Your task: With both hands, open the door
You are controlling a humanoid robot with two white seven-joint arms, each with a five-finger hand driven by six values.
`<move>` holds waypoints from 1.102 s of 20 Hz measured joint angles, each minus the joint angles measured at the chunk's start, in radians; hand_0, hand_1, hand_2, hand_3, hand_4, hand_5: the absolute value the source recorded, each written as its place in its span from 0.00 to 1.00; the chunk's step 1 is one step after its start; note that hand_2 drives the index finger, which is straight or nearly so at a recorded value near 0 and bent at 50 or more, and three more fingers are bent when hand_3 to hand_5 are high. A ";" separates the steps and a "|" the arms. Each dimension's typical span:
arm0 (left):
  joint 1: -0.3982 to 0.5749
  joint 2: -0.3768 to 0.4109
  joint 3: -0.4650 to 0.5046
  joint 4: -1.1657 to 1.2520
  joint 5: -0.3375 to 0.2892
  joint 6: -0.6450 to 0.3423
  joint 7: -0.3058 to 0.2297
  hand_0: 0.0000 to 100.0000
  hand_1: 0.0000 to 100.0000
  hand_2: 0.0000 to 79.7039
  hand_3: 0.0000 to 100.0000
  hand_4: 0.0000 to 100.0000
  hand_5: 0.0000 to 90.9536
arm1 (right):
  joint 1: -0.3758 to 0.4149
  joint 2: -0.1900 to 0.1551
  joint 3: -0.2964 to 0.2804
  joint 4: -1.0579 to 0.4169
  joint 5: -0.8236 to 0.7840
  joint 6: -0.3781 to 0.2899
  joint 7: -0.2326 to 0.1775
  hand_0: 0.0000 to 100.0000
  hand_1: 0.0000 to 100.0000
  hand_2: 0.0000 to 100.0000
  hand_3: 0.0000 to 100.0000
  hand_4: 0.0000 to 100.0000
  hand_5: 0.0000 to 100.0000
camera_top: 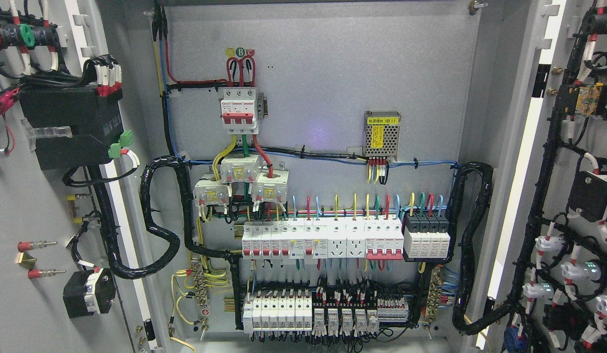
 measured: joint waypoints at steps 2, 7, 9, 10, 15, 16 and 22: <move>0.012 0.034 -0.018 -0.066 0.015 -0.072 0.003 0.00 0.00 0.00 0.00 0.04 0.00 | 0.011 -0.007 -0.020 -0.004 -0.002 -0.003 0.000 0.00 0.00 0.00 0.00 0.00 0.00; 0.028 0.110 -0.051 -0.202 0.035 -0.175 0.007 0.00 0.00 0.00 0.00 0.04 0.00 | 0.055 -0.021 -0.063 -0.022 -0.008 -0.021 0.004 0.00 0.00 0.00 0.00 0.00 0.00; 0.032 0.130 -0.053 -0.247 0.039 -0.189 0.005 0.00 0.00 0.00 0.00 0.04 0.00 | 0.074 -0.024 -0.075 -0.031 -0.011 -0.039 0.004 0.00 0.00 0.00 0.00 0.00 0.00; 0.035 0.140 -0.052 -0.273 0.041 -0.194 0.001 0.00 0.00 0.00 0.00 0.04 0.00 | 0.083 -0.026 -0.081 -0.036 -0.011 -0.046 0.001 0.00 0.00 0.00 0.00 0.00 0.00; 0.044 0.150 -0.031 -0.379 0.042 -0.203 -0.021 0.00 0.00 0.00 0.00 0.04 0.00 | 0.118 -0.030 -0.102 -0.067 -0.030 -0.061 -0.038 0.00 0.00 0.00 0.00 0.00 0.00; 0.044 0.144 -0.023 -0.398 0.042 -0.204 -0.024 0.00 0.00 0.00 0.00 0.04 0.00 | 0.123 -0.030 -0.105 -0.074 -0.035 -0.062 -0.044 0.00 0.00 0.00 0.00 0.00 0.00; 0.040 0.086 0.028 -0.498 0.042 -0.207 -0.028 0.00 0.00 0.00 0.00 0.04 0.00 | 0.138 -0.035 -0.122 -0.107 -0.092 -0.064 -0.062 0.00 0.00 0.00 0.00 0.00 0.00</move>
